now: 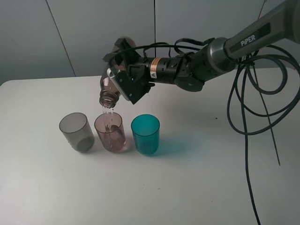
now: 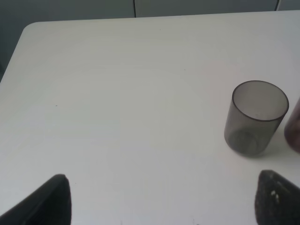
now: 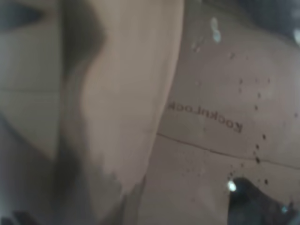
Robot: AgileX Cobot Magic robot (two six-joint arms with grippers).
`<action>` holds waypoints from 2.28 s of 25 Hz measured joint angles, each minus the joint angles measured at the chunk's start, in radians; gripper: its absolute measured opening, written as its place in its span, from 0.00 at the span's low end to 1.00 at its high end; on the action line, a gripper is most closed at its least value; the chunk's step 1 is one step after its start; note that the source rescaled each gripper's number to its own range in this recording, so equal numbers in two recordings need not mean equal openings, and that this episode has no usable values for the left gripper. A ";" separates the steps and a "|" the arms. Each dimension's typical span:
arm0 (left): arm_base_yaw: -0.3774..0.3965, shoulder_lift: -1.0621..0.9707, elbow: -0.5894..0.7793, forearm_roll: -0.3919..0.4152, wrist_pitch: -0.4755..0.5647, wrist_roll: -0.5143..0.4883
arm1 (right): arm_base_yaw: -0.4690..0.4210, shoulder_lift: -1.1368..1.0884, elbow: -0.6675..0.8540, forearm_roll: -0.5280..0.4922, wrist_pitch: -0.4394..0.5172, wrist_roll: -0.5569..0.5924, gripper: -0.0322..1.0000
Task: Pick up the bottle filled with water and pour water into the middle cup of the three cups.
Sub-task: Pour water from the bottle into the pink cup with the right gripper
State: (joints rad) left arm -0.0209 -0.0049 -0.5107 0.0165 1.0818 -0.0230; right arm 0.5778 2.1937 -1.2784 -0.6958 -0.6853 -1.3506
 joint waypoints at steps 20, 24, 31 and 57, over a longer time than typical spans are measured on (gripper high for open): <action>0.000 0.000 0.000 0.000 0.000 0.000 | 0.000 0.000 -0.001 -0.009 -0.078 -0.138 0.03; 0.000 0.000 0.000 0.000 0.000 0.000 | 0.000 0.000 -0.001 -0.024 -0.080 -0.141 0.03; 0.000 0.000 0.000 0.000 0.000 0.003 | 0.000 0.000 -0.001 -0.025 -0.080 -0.139 0.03; 0.000 0.000 0.000 0.000 0.000 0.004 | 0.000 -0.002 -0.001 -0.047 0.013 0.869 0.03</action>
State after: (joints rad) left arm -0.0209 -0.0049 -0.5107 0.0165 1.0818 -0.0192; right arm 0.5778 2.1918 -1.2790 -0.7430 -0.6727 -0.4814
